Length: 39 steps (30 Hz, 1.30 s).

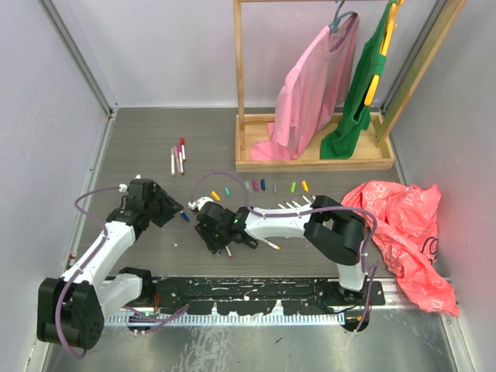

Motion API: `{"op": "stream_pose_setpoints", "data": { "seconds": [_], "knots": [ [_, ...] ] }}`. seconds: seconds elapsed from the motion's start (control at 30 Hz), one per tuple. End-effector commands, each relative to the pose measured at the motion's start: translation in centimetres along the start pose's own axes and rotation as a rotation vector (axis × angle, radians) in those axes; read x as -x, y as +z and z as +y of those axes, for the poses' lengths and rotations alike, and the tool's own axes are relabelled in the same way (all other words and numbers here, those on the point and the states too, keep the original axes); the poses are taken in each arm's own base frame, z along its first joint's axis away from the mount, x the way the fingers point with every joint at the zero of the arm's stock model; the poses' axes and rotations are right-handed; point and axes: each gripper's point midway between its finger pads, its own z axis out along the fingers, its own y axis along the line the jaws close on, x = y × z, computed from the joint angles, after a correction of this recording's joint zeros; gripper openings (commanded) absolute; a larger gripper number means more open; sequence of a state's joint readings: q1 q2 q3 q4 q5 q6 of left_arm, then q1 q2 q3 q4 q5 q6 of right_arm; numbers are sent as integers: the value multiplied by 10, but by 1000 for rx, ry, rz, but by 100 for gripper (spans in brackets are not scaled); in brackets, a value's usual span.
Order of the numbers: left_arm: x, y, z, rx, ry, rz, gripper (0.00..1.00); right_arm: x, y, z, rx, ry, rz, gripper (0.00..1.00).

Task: Open the pen caps
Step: Place the pen cap at the center of the board, then pick up the pen from the center of the board.

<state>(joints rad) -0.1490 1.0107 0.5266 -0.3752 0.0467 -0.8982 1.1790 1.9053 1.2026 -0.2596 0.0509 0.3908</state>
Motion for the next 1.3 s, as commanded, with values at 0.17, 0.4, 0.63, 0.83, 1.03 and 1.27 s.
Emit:
{"op": "stream_pose_setpoints", "data": {
  "seconds": [0.17,0.4,0.63,0.83,1.03,1.27],
  "knots": [
    [13,-16,-6,-30,48,-74,48,38,-31,28,120,-81,-85,49],
    [28,-25,-30,-171,167,-158,62,68,-73,43,246,-149,-169,49],
    [49,-23,-71,-355,323,-256,86,79,-139,26,578,-401,-161,48],
    [96,13,-73,-244,338,-248,85,91,-181,-30,552,-497,-285,48],
    [126,62,-74,-110,339,-135,73,95,-201,-66,481,-523,-365,48],
    [160,96,-63,95,431,-56,46,95,-203,-72,493,-507,-376,49]
  ]
}}
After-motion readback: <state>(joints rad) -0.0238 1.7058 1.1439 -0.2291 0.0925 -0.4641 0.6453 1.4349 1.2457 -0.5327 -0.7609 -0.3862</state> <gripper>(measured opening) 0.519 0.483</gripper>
